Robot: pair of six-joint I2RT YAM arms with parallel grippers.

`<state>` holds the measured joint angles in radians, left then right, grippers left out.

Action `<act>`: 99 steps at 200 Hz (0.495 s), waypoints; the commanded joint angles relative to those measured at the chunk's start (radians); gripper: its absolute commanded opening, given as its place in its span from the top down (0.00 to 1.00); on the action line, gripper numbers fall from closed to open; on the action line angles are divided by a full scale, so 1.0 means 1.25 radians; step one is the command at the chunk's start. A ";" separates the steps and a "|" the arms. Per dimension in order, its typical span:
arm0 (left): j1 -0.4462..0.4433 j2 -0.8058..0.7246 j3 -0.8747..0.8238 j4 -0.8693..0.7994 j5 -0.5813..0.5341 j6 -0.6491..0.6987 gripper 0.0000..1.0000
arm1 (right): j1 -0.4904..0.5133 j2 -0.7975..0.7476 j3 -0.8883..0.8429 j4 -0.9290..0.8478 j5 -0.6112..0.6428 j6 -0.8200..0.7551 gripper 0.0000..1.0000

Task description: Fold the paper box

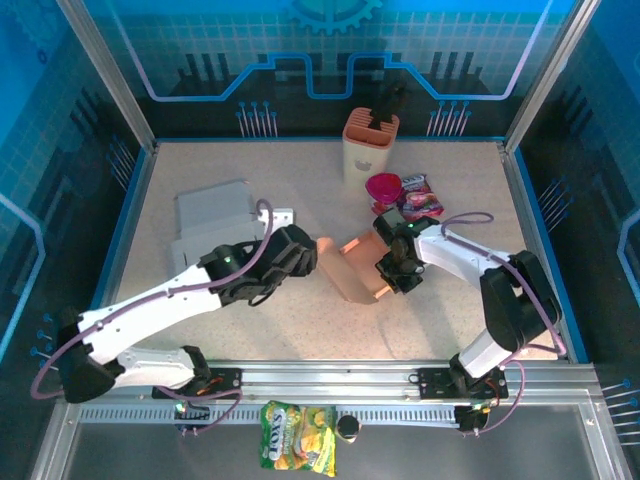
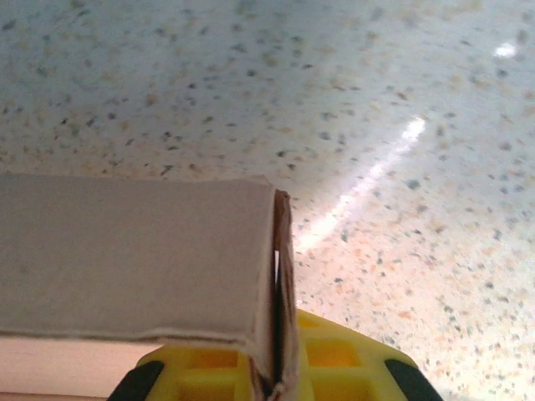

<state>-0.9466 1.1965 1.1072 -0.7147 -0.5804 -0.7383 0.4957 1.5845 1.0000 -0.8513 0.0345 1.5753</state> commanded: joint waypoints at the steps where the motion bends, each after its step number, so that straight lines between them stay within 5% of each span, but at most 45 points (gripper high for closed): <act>1: -0.007 -0.019 -0.065 -0.033 0.062 -0.016 0.35 | -0.023 -0.008 -0.023 -0.031 -0.054 0.116 1.00; 30: -0.019 -0.014 -0.155 0.028 0.123 -0.042 0.49 | -0.032 -0.005 -0.082 0.043 -0.125 0.195 1.00; 65: -0.038 0.009 -0.240 0.169 0.196 -0.059 0.52 | -0.028 -0.017 -0.135 0.097 -0.171 0.276 1.00; 99: -0.065 0.095 -0.258 0.308 0.220 -0.078 0.52 | -0.010 -0.042 -0.146 0.102 -0.152 0.322 0.72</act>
<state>-1.0050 1.2476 0.7925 -0.5041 -0.3599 -0.8036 0.4713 1.5612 0.8345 -0.7284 -0.1421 1.8832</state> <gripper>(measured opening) 0.484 0.204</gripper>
